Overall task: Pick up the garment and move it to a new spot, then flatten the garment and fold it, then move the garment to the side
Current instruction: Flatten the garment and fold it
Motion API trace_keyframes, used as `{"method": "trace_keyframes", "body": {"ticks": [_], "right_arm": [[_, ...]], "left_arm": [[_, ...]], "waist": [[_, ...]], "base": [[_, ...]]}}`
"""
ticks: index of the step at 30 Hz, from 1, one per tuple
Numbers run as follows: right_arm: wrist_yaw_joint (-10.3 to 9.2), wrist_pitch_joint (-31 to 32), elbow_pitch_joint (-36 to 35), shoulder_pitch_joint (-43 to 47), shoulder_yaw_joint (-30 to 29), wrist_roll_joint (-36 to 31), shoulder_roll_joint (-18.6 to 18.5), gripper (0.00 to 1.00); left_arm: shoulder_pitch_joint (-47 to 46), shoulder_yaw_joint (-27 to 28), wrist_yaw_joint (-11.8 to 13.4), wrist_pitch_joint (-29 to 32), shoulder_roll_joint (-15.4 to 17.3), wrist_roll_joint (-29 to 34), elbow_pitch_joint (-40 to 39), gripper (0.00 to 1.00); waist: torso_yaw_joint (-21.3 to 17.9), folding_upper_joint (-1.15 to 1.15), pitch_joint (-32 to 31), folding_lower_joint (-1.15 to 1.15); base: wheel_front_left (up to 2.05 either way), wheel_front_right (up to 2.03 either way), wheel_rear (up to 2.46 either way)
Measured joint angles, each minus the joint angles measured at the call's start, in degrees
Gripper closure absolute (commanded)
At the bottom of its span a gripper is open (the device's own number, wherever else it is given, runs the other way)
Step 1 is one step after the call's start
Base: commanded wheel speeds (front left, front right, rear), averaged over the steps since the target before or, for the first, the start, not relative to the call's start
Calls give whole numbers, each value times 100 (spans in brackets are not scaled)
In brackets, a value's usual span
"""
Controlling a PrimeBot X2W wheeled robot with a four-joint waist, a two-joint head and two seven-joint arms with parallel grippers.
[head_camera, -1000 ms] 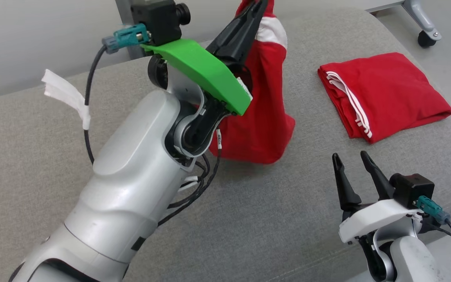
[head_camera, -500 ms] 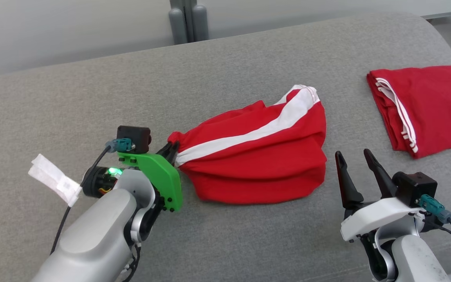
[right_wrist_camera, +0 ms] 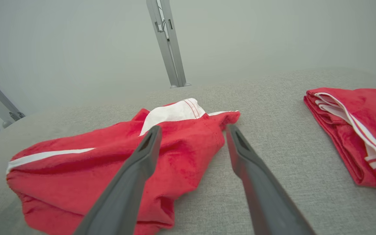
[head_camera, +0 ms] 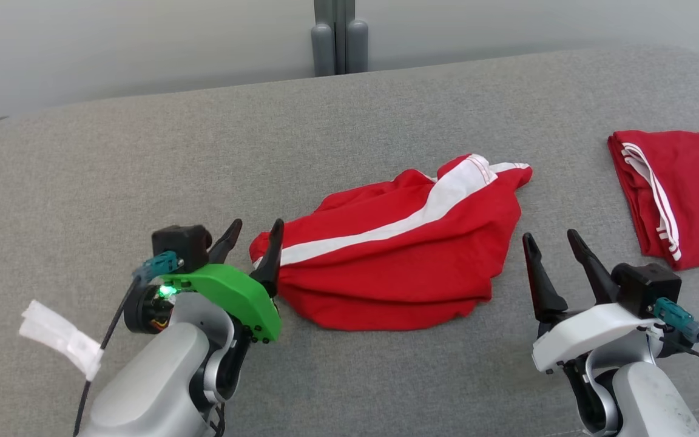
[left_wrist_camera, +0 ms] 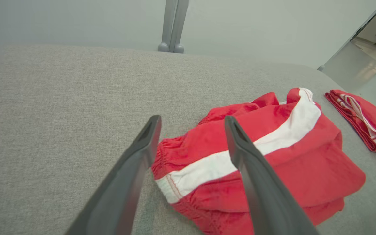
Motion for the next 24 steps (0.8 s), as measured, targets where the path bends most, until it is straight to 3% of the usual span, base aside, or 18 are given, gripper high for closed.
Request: {"method": "trace_keyframes", "body": {"ticks": [4, 8, 15, 24], "right_arm": [[0, 34, -58, 7, -60, -9, -43, 0], [0, 101, -111, 10, -112, -37, -103, 0], [0, 211, -133, 21, -144, -51, -143, 0], [0, 282, 15, 63, -107, -31, -159, 0]], "left_arm": [[294, 341, -199, -708, -30, -103, -126, 0], [668, 884, -380, -906, 8, 59, -336, 0], [1647, 2366, -691, -931, -219, 1259, -899, 0], [2423, 3357, -1082, -931, -501, 2302, -898, 0]], "waist": [[-33, 0, -78, 0], [-35, 0, -164, 0], [34, 0, -339, 0], [112, 0, -629, 0]], "base": [[0, 0, 0], [0, 0, 0], [0, 0, 0], [0, 0, 0]]}}
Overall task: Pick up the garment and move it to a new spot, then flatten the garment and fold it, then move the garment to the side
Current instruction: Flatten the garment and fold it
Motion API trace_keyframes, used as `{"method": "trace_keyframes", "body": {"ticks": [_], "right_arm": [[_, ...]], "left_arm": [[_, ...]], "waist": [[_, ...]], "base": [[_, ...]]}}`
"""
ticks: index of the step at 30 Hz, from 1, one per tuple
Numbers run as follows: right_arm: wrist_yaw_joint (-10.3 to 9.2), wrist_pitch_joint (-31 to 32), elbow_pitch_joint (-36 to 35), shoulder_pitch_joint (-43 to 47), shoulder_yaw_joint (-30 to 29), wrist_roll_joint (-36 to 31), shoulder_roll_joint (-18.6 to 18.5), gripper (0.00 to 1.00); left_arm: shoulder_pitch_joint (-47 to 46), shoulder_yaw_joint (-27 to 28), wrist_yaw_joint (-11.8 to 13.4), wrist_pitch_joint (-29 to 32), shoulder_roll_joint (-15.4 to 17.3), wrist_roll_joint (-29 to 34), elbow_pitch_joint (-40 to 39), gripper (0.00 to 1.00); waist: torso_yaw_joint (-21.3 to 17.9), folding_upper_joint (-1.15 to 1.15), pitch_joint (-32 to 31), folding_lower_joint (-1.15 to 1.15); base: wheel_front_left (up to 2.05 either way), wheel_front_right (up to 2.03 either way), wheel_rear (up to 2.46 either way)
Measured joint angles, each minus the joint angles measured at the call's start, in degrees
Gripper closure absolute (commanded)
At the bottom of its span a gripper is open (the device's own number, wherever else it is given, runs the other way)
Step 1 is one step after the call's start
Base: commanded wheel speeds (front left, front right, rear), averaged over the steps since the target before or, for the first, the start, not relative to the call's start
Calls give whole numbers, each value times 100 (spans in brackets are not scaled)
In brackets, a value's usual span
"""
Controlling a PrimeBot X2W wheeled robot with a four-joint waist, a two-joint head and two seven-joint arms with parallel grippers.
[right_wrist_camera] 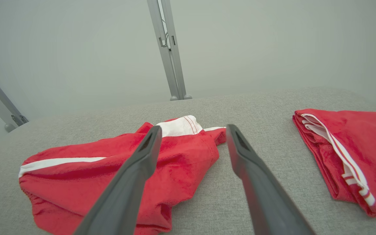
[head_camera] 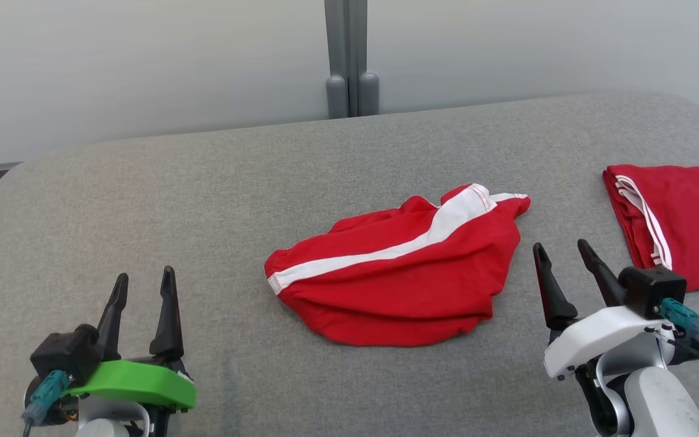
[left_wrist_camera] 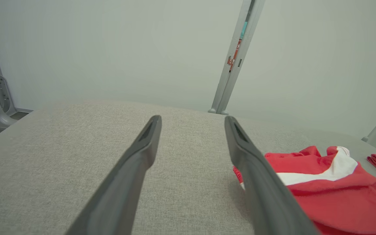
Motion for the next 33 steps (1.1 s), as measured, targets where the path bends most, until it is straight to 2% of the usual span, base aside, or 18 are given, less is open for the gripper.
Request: {"method": "trace_keyframes", "body": {"ticks": [8, 33], "right_arm": [[0, 22, 129, 80, 13, 41, -52, 0], [0, 69, 149, 69, 141, 83, -119, 0]], "left_arm": [[281, 450, -308, 0, -291, 371, 88, 0], [170, 492, -612, -1, -561, 657, 611, 0]], "waist": [[83, 0, -159, 0], [117, 0, -78, 0]], "base": [[0, 0, 0], [0, 0, 0]]}}
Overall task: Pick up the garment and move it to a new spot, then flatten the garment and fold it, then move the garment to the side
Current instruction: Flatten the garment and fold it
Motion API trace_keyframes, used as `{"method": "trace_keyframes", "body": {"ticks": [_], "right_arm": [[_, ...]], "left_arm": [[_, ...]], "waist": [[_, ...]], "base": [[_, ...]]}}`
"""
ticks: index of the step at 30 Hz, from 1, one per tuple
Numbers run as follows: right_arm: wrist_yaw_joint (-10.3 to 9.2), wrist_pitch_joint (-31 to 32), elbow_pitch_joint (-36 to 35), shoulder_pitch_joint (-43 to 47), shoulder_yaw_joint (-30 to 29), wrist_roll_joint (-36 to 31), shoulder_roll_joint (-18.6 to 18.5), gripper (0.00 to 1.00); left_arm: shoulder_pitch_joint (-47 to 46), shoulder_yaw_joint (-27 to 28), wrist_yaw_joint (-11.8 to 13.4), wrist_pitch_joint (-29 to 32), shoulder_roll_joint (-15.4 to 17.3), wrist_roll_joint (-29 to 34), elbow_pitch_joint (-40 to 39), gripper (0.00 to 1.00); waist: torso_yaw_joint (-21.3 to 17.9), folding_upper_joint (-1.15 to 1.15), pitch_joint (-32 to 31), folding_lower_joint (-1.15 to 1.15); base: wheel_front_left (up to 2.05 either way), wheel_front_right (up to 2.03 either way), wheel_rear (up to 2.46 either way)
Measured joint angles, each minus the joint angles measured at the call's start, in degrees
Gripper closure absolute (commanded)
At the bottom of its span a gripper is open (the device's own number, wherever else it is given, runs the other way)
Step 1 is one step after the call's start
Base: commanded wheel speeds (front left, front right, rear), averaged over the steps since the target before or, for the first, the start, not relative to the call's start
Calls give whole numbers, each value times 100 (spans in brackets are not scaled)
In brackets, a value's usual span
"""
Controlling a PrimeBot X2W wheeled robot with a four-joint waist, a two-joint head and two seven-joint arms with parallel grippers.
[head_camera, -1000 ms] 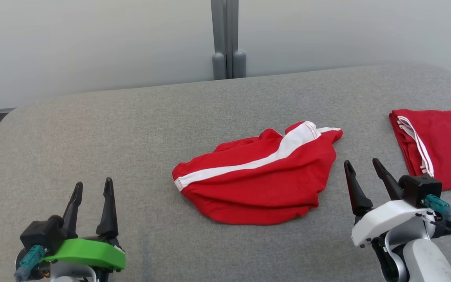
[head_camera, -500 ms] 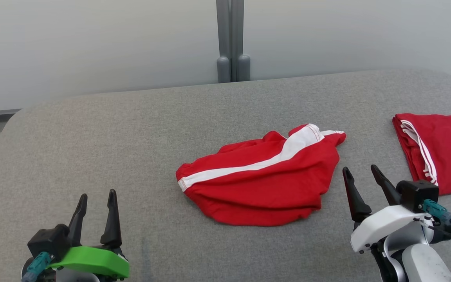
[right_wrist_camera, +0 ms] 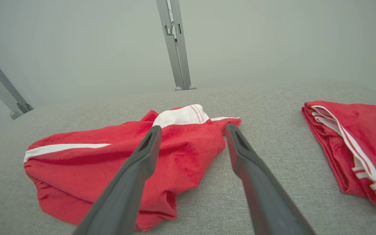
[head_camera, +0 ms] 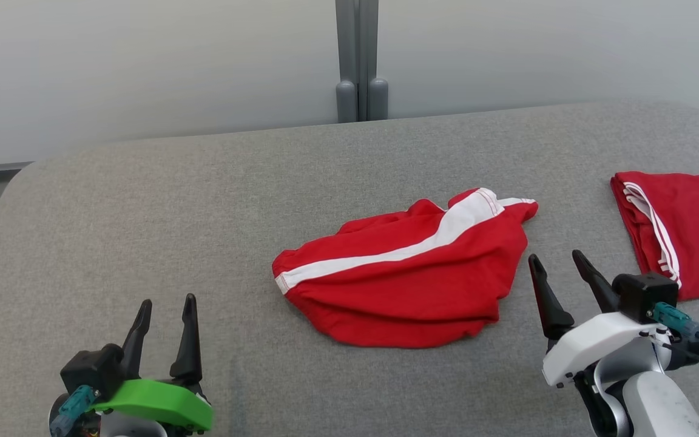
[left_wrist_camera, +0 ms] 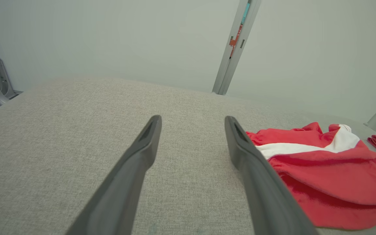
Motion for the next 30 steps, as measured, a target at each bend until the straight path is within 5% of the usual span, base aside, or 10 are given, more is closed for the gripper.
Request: {"method": "trace_keyframes", "body": {"ticks": [5, 16, 30], "right_arm": [[0, 430, 32, -350, 127, 364, -23, 0], [-4, 2685, 1283, -2612, 582, 1458, -463, 0], [-4, 3019, 2832, -4231, 1295, 1711, -809, 0]], "left_arm": [[-227, -116, -31, 328, -49, -81, 77, 0], [-1199, -806, -24, 2537, -312, -755, 62, 0], [-1824, -1324, 334, 3270, -422, -1158, 107, 0]], "waist": [[-12, 0, 123, 0], [-21, 0, 740, 0], [208, 0, 1559, 0]], "base": [[0, 0, 0], [0, 0, 0], [0, 0, 0]]}}
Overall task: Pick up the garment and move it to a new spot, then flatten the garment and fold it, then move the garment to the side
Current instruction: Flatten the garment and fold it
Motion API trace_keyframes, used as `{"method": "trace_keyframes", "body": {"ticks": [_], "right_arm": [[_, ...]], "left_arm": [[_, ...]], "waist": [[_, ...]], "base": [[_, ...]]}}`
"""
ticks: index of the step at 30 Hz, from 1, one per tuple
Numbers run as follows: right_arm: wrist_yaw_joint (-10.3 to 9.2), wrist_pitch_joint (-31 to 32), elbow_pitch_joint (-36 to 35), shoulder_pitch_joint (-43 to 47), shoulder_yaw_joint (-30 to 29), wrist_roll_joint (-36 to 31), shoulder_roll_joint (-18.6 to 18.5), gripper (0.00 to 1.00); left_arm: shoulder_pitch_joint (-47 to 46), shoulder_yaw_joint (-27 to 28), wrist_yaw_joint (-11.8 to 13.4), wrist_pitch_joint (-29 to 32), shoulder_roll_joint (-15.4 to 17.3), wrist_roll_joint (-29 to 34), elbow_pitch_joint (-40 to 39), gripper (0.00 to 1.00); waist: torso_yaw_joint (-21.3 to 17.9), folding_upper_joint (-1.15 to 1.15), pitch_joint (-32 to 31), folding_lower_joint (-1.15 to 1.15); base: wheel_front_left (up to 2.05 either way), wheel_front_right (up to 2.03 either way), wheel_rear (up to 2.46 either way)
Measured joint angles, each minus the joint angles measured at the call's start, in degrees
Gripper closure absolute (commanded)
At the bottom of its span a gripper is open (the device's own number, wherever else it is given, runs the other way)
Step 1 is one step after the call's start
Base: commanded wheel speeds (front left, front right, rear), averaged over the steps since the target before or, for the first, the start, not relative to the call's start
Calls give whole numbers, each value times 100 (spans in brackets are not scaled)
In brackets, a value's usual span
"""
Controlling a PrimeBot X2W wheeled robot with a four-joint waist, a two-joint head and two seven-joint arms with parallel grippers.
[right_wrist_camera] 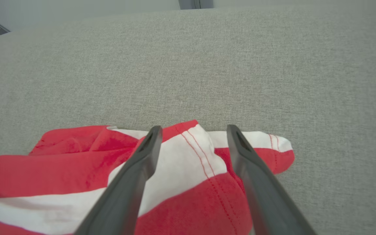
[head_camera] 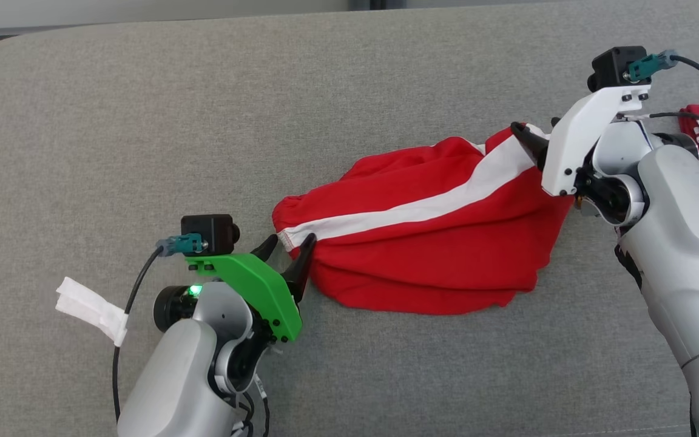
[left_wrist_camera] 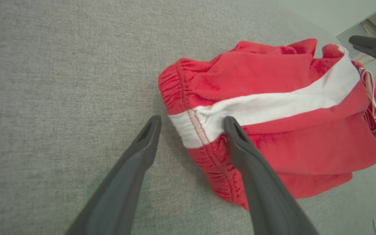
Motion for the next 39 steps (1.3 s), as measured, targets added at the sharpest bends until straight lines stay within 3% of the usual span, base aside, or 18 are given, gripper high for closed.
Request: {"method": "trace_keyframes", "body": {"ticks": [9, 26, 27, 28, 29, 30, 39], "right_arm": [[0, 268, 227, -54, 389, 568, -93, 0], [0, 55, 422, -170, 553, 749, -293, 0], [0, 33, 442, -207, 561, 736, -278, 0], [0, 21, 460, -230, 578, 721, -271, 0], [0, 21, 482, -257, 592, 719, -270, 0], [0, 27, 515, -279, 609, 717, -274, 0], [0, 318, 645, -367, 689, 982, -220, 0]], "left_arm": [[-3, -196, 162, -36, -9, -214, -129, 0], [17, -255, 375, 68, -12, -366, -136, 0], [3, -249, 375, 55, -12, -367, -142, 8], [-3, -248, 375, 33, -12, -367, -148, 31], [-10, -249, 375, -5, -12, -367, -153, 85], [-23, -252, 375, -26, -13, -367, -153, 100], [-87, -281, 319, -299, 27, -305, -146, 100]], "waist": [[142, 0, 94, 0], [103, 0, 91, 0], [107, 0, 118, 0], [111, 0, 138, 0], [119, 0, 159, 0], [129, 0, 177, 0], [192, 0, 274, 0]], "base": [[0, 0, 0], [0, 0, 0], [0, 0, 0], [0, 0, 0], [0, 0, 0], [0, 0, 0], [0, 0, 0]]}}
